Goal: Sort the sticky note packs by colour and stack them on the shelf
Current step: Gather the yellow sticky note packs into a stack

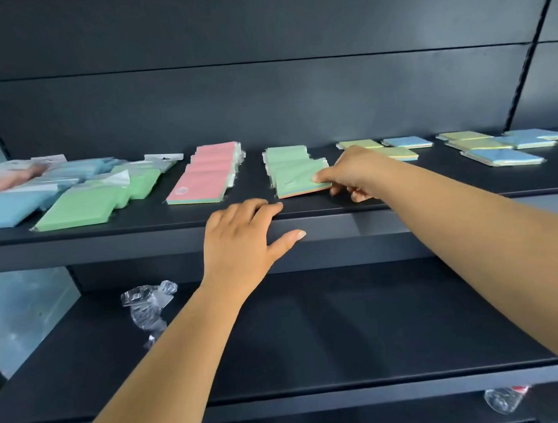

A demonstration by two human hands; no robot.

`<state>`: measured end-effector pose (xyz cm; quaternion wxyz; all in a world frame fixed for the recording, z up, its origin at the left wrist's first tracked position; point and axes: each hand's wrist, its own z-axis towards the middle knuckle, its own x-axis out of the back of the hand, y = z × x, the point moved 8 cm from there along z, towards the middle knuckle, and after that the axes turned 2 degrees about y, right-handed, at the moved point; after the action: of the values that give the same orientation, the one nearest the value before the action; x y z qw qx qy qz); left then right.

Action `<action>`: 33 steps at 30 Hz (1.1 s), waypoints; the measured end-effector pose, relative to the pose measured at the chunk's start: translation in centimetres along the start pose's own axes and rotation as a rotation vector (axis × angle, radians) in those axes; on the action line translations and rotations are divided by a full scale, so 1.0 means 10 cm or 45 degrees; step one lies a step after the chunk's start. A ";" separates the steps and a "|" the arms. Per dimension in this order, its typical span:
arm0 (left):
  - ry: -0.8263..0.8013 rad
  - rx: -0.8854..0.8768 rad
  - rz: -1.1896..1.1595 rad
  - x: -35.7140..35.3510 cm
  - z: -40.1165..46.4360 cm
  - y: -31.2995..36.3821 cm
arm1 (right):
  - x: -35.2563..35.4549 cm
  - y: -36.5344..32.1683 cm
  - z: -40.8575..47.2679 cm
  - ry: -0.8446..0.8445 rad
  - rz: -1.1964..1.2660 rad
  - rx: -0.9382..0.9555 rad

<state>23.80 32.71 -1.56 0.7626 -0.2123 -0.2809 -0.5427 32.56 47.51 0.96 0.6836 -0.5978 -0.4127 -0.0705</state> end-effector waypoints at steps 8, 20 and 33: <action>-0.041 0.244 -0.320 0.03 0.02 -0.04 | 0.05 0.03 0.05 0.032 -0.169 0.106; -0.349 0.107 -0.554 -0.31 0.78 1.10 | 1.05 0.82 0.58 0.120 -0.099 0.103; -0.823 0.578 -0.248 -1.63 1.97 1.39 | 2.11 1.32 1.64 0.054 -0.518 0.361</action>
<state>28.92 61.13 2.22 0.6074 -0.1707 -0.6376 -0.4420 46.16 73.90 3.72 0.7409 -0.3989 -0.5160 -0.1605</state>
